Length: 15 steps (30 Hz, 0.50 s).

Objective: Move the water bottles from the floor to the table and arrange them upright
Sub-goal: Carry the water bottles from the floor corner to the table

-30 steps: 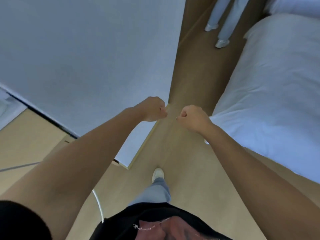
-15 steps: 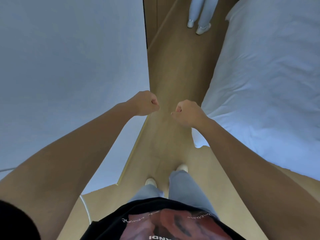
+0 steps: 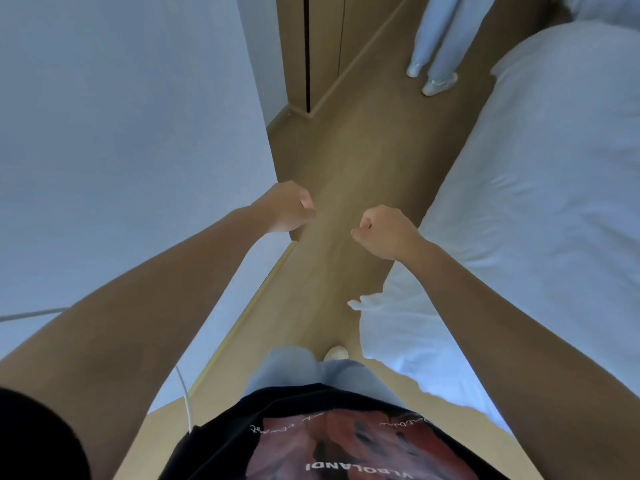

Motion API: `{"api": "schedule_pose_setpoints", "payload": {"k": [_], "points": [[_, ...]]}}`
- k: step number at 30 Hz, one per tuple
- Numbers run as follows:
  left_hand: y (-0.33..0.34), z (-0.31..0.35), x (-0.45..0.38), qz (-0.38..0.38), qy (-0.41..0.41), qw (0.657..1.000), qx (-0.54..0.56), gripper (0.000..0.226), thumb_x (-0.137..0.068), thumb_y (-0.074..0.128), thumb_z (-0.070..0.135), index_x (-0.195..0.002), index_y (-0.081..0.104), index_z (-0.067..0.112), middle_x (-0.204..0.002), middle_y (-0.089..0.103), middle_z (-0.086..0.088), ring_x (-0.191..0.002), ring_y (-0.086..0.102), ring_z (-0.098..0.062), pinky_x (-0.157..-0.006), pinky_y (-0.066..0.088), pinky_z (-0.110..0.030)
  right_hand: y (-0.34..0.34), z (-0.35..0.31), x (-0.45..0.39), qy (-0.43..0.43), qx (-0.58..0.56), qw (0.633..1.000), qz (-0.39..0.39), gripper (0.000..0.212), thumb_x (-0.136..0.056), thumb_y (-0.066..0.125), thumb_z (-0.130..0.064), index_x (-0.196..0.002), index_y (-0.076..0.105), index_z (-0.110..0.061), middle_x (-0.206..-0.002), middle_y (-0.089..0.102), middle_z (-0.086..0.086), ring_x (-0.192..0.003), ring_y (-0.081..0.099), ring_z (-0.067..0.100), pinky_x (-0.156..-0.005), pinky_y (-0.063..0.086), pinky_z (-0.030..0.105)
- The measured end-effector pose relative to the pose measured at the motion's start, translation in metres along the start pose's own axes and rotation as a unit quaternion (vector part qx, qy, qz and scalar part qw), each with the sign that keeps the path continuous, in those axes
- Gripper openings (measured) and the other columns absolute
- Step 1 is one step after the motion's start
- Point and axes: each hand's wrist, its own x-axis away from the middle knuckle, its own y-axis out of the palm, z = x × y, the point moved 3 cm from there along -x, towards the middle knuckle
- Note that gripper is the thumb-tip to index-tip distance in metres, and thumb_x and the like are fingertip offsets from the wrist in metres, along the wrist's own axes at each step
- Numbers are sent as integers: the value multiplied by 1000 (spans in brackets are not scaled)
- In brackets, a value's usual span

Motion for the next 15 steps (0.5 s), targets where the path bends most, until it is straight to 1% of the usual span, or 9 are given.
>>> {"api": "schedule_pose_setpoints", "payload": {"k": [3,5,7,8,10,11,12,13,15], "points": [[-6,11,-26,28,-9,999,36,9,-85,53,22,-86,62,22,-76,53,16,-72,51,0,-57,40,-19,-18,7,-32,-13,2,1000,-18,29,-85,50,-26,-96,62,-2,-95,68,14,-89,64,30,-81,53,42],[-13,15,-44,33,-18,998,43,8,-85,54,22,-86,62,22,-75,52,17,-71,51,0,-55,39,-18,-28,8,-55,-22,9,999,-35,27,-86,49,-29,-94,60,-5,-92,65,10,-86,61,25,-82,52,41],[-20,17,-64,35,-33,998,47,8,-84,54,21,-80,60,24,-73,53,16,-70,51,-2,-54,38,-18,-37,6,-79,-33,12,998,-46,23,-86,49,-30,-89,59,-9,-90,64,7,-84,59,22,-81,51,39],[-24,16,-75,37,-41,997,53,12,-84,54,21,-74,58,25,-73,54,13,-69,52,-5,-53,37,-19,-42,5,-91,-40,14,998,-47,22,-86,49,-30,-87,58,-10,-91,64,7,-85,60,23,-81,51,39],[-32,16,-99,39,-57,997,43,17,-84,55,20,-68,57,25,-78,56,6,-72,52,-11,-56,37,-22,-53,1,-117,-51,15,998,-47,20,-85,49,-29,-82,57,-10,-91,65,8,-87,60,25,-80,51,37],[-37,15,-113,46,-65,997,21,13,-84,55,20,-73,61,21,-83,56,4,-77,52,-13,-61,38,-23,-60,-1,-131,-54,17,997,-49,20,-85,49,-28,-82,57,-10,-92,65,9,-87,60,26,-80,50,36],[-43,14,-127,58,-74,996,1,11,-85,56,21,-83,65,17,-87,55,2,-81,51,-14,-67,38,-24,-66,-3,-146,-57,23,997,-53,19,-85,49,-28,-83,57,-11,-92,64,8,-87,59,25,-78,48,34],[-48,12,-142,72,-83,994,-8,15,-86,56,21,-92,67,13,-89,55,1,-83,50,-14,-71,38,-24,-73,-6,-161,-61,30,996,-57,17,-85,49,-28,-84,57,-12,-91,61,7,-87,57,24,-77,46,32],[-59,9,-171,86,-107,991,-1,17,-85,55,22,-95,66,12,-87,55,3,-81,50,-14,-69,38,-25,-87,-13,-191,-74,39,994,-67,14,-86,48,-25,-83,53,-13,-88,56,6,-84,54,23,-72,41,29]]}}
